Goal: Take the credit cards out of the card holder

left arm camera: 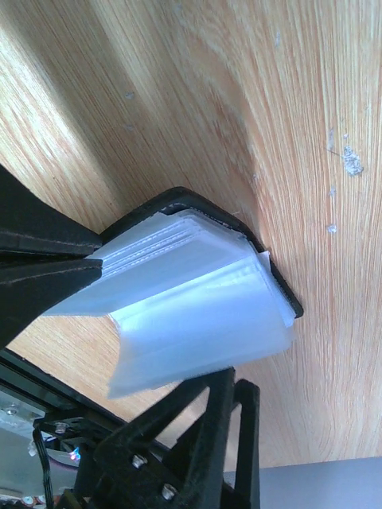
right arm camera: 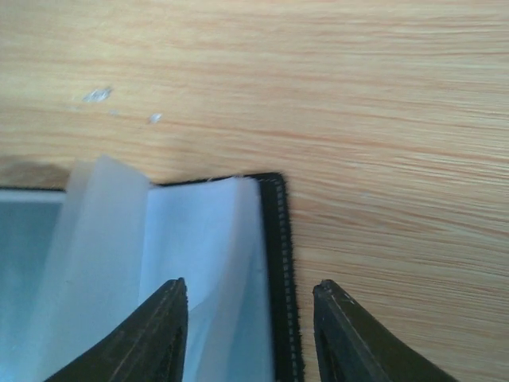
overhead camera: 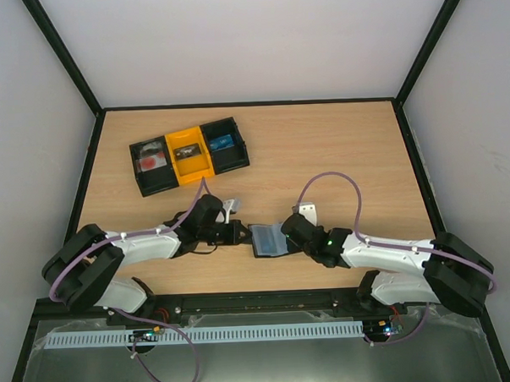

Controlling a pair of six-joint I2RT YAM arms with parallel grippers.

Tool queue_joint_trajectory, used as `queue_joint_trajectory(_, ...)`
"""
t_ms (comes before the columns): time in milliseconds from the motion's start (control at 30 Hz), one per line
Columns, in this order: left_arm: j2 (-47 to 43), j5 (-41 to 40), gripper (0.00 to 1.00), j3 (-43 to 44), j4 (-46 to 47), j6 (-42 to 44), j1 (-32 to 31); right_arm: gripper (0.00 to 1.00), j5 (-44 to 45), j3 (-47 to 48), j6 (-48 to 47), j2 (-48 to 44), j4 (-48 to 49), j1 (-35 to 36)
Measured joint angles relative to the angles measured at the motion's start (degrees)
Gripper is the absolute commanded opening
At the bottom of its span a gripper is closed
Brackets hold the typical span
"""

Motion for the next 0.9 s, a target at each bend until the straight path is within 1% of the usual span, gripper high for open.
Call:
queue_joint_trajectory(67,0.0,-0.2,0.03,-0.1,0.0,0.0,0.0,0.33,2.1,0.2,0.2,-1.0,-1.6,0.0)
queue_joint_trajectory(200,0.0,-0.2,0.03,-0.1,0.0,-0.1,0.0,0.32,4.4,1.0,0.4,-1.7,-4.1,0.0)
queue_joint_trajectory(267,0.0,-0.2,0.03,-0.1,0.0,-0.1,0.0,0.33,4.8,1.7,0.4,-2.4,-4.9,0.0)
queue_joint_trajectory(367,0.0,-0.3,0.03,-0.1,0.0,-0.1,0.0,0.41,4.4,2.6,0.4,-4.7,-5.4,0.0)
queue_joint_trajectory(400,0.0,-0.3,0.03,-0.2,0.0,-0.1,0.0,0.43,3.8,2.6,0.3,-5.7,-5.1,0.0)
queue_joint_trajectory(533,0.0,-0.5,0.03,-0.3,0.0,-0.1,0.0,0.44,-0.1,2.6,-0.4,-8.0,-1.3,0.0)
queue_joint_trajectory(733,0.0,-0.5,0.03,-0.3,0.0,-0.4,0.0,0.44,-8.6,0.7,-0.5,-5.7,5.4,0.0)
queue_joint_trajectory(900,0.0,-0.6,0.03,-0.3,0.0,-0.5,0.0,0.44,-11.6,-1.0,0.2,-3.7,8.2,0.0)
